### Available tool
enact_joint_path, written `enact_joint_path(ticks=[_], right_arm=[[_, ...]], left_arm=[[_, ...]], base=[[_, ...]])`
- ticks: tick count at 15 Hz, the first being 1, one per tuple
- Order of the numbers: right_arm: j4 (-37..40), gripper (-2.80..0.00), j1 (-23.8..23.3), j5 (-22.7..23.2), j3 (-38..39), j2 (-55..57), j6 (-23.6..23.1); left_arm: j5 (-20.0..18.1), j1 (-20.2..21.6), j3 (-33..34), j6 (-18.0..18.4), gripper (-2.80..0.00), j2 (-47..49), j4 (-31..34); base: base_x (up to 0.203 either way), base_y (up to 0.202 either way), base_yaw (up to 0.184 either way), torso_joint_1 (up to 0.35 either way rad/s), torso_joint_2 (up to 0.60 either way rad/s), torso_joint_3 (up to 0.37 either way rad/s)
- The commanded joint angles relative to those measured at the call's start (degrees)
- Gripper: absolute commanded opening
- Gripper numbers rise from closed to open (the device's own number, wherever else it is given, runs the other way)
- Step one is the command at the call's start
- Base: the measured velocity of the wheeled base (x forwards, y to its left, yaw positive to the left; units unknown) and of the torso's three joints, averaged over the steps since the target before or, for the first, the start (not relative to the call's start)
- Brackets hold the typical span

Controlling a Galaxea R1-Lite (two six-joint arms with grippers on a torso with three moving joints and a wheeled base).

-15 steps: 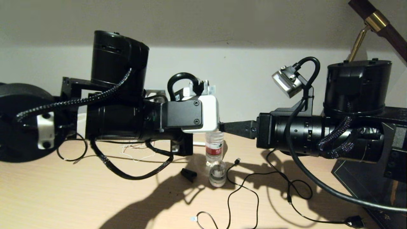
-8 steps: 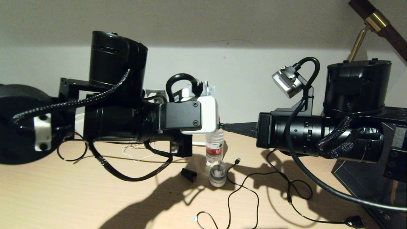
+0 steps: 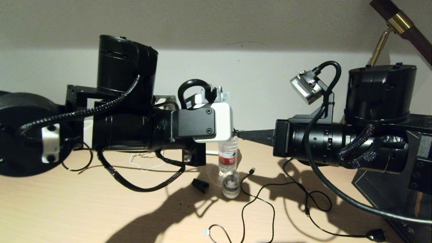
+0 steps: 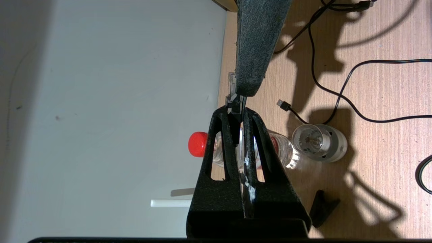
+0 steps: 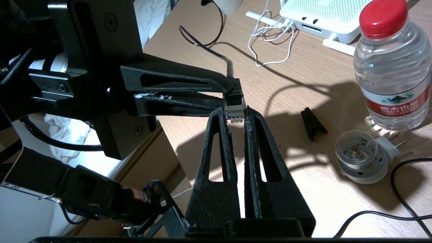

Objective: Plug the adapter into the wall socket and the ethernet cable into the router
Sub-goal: Hand it to the other hand

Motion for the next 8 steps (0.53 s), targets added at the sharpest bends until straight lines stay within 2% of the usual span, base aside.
enact_joint_path(ticks=[1, 4, 7, 8], right_arm=[[-0.01, -2.8, 0.12, 0.29, 0.23, -0.07, 0.14], [-0.01, -2.8, 0.04, 0.11, 0.25, -0.16, 0.62], [-0.02, -2.8, -0.08, -4.65, 0.46, -0.16, 3.34], [-0.01, -2.8, -0.16, -6.05, 0.21, -0.41, 5.68]], left_arm=[[-0.06, 0.01, 0.01, 0.11, 0.0, 0.08, -0.21], [-0.06, 0.03, 0.19, 0.11, 0.0, -0.29, -0.74], [-0.33, 0.84, 1.43, 0.11, 0.0, -2.03, -4.14], [-0.61, 1.57, 3.12, 0.17, 0.0, -2.98, -5.88]], base=[[0.0, 0.0, 0.0, 0.0, 0.0, 0.0], [0.0, 0.0, 0.0, 0.0, 0.0, 0.0], [0.0, 0.0, 0.0, 0.0, 0.0, 0.0], [0.0, 0.0, 0.0, 0.0, 0.0, 0.0]])
